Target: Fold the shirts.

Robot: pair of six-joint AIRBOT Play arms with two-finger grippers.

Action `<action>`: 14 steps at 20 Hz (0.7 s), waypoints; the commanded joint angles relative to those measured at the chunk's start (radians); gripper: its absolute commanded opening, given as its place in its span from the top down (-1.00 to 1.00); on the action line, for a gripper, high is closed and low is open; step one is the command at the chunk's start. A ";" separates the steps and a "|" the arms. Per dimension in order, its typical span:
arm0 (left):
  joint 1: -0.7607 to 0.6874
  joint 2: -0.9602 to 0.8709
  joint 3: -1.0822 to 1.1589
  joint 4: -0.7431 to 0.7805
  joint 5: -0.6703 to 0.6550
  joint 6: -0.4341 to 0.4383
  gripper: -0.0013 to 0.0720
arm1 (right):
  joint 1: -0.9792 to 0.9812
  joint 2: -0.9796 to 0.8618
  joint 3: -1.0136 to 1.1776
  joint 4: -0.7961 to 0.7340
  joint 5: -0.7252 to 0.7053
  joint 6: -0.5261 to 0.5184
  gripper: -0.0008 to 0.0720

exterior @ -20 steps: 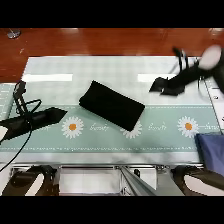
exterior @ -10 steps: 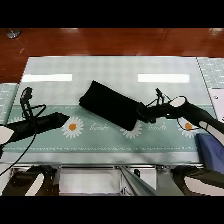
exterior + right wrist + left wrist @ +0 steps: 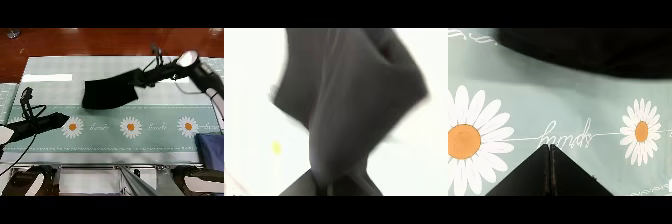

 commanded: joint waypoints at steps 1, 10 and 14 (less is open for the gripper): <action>0.000 0.000 0.000 0.000 -0.001 0.000 0.88 | -0.052 -0.004 0.336 -0.245 0.212 0.183 0.93; 0.000 0.000 0.000 0.000 0.013 0.000 0.88 | -0.471 0.200 0.484 -0.584 0.702 0.327 0.92; 0.000 0.000 0.000 0.000 0.015 0.000 0.88 | -0.659 0.390 0.294 -0.678 0.703 0.280 0.93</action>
